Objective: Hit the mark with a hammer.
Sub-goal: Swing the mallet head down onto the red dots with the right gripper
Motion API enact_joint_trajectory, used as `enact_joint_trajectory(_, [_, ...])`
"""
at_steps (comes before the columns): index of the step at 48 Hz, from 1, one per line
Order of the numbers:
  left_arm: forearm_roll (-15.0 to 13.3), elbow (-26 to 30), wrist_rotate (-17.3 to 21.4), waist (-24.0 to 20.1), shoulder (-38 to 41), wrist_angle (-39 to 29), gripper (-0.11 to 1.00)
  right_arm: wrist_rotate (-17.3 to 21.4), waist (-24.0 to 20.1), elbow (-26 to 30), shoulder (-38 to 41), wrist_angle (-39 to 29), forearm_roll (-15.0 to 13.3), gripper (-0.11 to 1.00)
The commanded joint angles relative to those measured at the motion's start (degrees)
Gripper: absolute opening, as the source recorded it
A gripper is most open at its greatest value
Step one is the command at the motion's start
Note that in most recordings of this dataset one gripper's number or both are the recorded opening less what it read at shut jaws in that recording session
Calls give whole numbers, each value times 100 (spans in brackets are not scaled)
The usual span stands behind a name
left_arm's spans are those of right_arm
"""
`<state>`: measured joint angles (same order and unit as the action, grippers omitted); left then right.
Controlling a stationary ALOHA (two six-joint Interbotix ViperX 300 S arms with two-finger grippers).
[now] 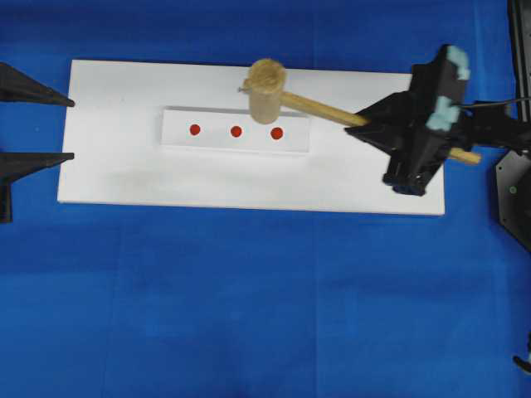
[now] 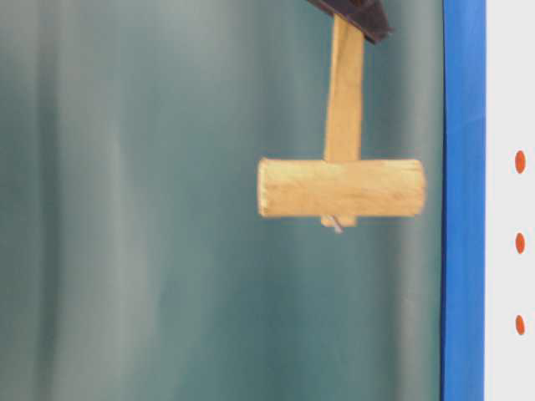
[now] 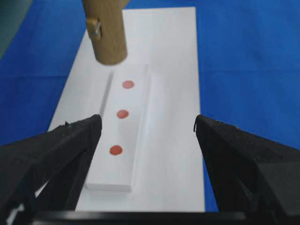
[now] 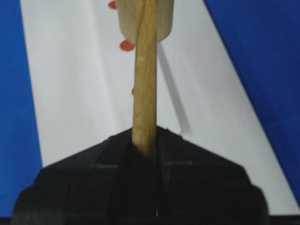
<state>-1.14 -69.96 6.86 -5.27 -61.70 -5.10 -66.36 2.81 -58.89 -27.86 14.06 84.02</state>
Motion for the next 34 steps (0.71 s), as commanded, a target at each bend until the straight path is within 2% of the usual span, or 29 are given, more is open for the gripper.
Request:
enact_joint_trajectory(1, [-9, 53, -9, -9, 26, 44, 78, 0, -35, 44, -167, 26, -18, 2])
enact_joint_trajectory(15, [-9, 53, -9, -9, 26, 44, 78, 35, -53, -62, 158, -35, 0, 2])
enact_joint_trajectory(26, [-9, 53, 0, -9, 26, 70, 78, 123, -62, -211, 1213, -281, 413, 2])
enact_joint_trajectory(34, [-9, 53, -18, -9, 18, 88, 78, 97, -97, -114, 1116, -255, 334, 2])
